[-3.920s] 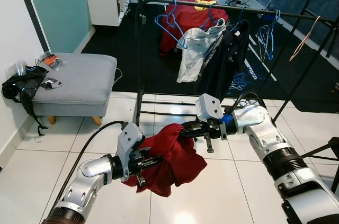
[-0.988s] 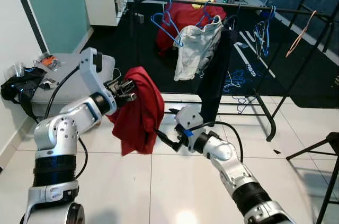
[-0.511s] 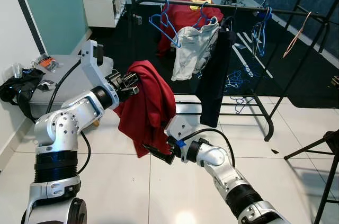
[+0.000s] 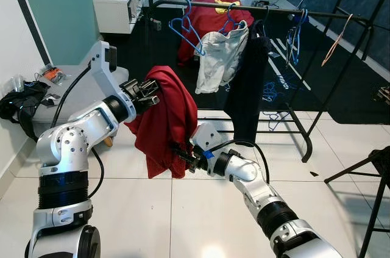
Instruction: Hang hanger
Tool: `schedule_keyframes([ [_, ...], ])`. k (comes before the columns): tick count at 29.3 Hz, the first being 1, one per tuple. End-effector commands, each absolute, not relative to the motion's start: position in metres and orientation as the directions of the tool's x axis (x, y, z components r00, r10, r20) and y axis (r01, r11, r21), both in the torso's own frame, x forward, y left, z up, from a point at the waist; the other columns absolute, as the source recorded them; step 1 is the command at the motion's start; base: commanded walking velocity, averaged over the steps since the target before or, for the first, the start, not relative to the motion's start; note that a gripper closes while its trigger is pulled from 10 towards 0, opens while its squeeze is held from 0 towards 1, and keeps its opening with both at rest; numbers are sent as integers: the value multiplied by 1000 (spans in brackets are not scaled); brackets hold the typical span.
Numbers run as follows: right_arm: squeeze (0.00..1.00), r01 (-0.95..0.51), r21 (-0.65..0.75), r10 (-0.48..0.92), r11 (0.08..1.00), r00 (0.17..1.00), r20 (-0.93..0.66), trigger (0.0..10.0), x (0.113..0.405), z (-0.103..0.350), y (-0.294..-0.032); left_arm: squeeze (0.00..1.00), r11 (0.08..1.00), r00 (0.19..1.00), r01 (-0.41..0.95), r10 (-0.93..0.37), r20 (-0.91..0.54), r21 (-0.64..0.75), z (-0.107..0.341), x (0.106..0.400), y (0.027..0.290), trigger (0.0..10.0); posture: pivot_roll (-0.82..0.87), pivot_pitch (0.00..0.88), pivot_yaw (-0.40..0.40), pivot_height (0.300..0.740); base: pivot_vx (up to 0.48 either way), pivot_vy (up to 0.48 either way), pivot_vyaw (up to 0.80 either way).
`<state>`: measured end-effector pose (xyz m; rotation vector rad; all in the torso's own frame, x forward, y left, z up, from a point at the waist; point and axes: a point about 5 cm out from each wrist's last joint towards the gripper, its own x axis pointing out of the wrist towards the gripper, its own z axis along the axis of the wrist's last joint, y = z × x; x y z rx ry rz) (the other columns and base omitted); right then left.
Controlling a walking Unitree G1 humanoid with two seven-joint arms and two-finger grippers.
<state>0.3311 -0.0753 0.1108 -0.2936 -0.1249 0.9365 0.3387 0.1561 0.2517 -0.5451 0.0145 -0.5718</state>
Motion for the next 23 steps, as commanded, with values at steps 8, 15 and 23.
schedule_keyframes([
  [8, 0, -718, -238, 751, 654, 654, 89, 0, 341, 125, -100, 0, 800, 887, 441, -456, 66, -407, 244, 346, 165, 0, -55, 14, -47, 740, 0, 0, 0],
  [15, 0, -622, -238, 665, 746, 713, 220, 0, 358, 167, -131, 0, 934, 939, 298, -324, -117, -200, 212, 349, 180, 0, -59, 14, -49, 740, 0, 0, 0],
  [23, 0, -610, -290, 675, 737, 686, 271, 0, 368, 216, -160, 0, 961, 943, 269, -247, -224, 71, 191, 346, 193, 0, -65, 20, -46, 740, 0, 0, 0],
])
